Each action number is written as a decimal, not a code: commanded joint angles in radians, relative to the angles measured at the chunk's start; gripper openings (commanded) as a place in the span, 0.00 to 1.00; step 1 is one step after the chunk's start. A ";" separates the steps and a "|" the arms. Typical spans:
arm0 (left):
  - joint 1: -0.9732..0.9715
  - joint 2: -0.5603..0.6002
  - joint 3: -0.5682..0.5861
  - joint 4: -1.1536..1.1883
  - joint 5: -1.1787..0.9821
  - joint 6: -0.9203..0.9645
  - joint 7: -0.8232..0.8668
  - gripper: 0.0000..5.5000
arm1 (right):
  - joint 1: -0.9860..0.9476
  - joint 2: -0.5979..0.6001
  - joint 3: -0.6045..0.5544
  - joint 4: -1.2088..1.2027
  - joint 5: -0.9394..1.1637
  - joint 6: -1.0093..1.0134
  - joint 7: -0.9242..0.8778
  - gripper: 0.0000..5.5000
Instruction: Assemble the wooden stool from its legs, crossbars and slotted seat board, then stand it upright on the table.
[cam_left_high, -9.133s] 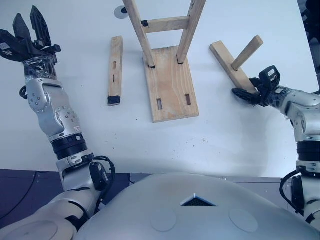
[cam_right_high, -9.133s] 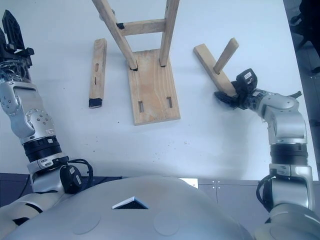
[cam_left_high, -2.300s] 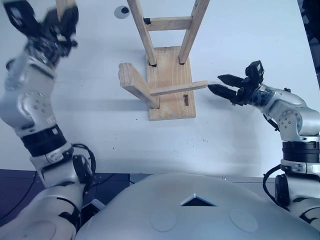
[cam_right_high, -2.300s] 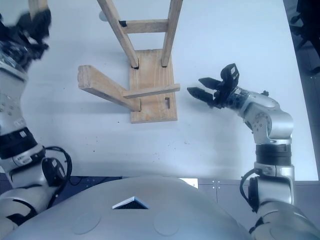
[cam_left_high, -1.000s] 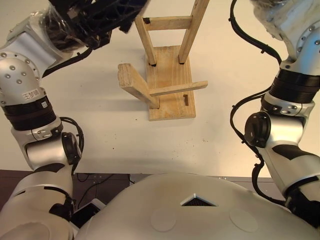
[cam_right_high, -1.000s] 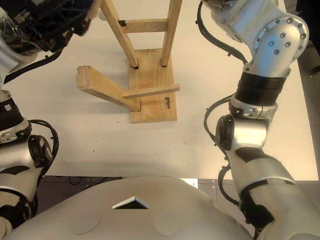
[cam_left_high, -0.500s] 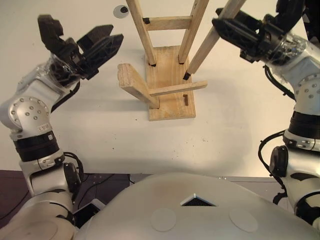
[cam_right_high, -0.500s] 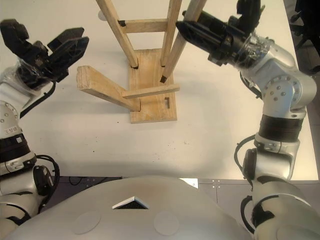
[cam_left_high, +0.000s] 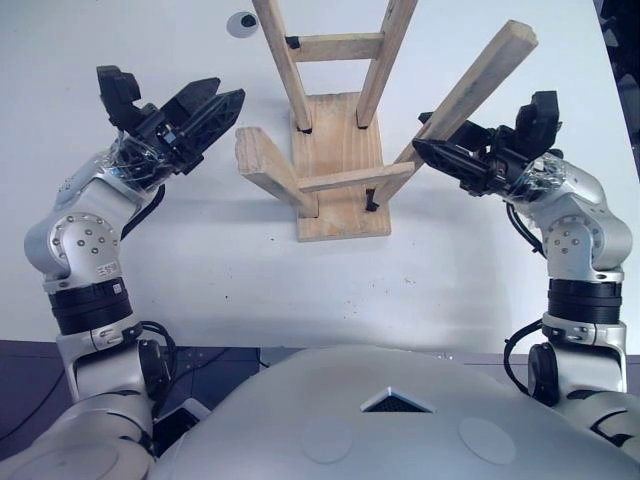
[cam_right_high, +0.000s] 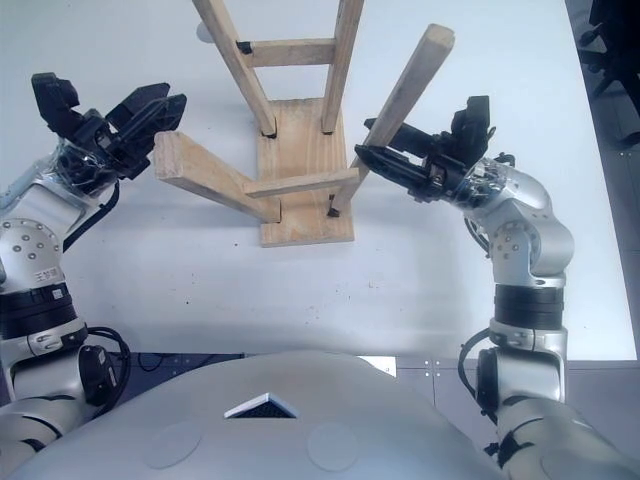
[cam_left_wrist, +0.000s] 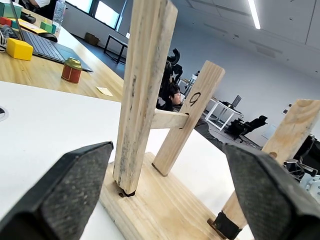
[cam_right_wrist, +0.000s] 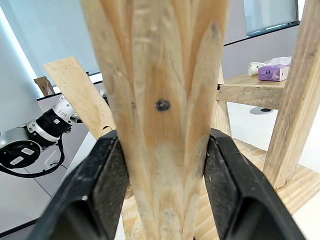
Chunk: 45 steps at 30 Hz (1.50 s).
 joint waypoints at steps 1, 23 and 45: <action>-0.010 -0.006 -0.004 0.019 0.021 -0.013 0.011 0.74 | -0.018 -0.003 0.023 0.022 -0.049 -0.043 0.010 0.37; 0.010 -0.038 -0.019 0.059 0.090 -0.077 0.023 0.74 | -0.139 -0.303 0.247 0.269 -0.337 -0.333 0.354 0.37; 0.037 -0.042 -0.051 0.027 0.126 -0.096 0.016 0.74 | -0.221 -0.261 0.319 0.037 -0.285 -0.152 0.232 0.37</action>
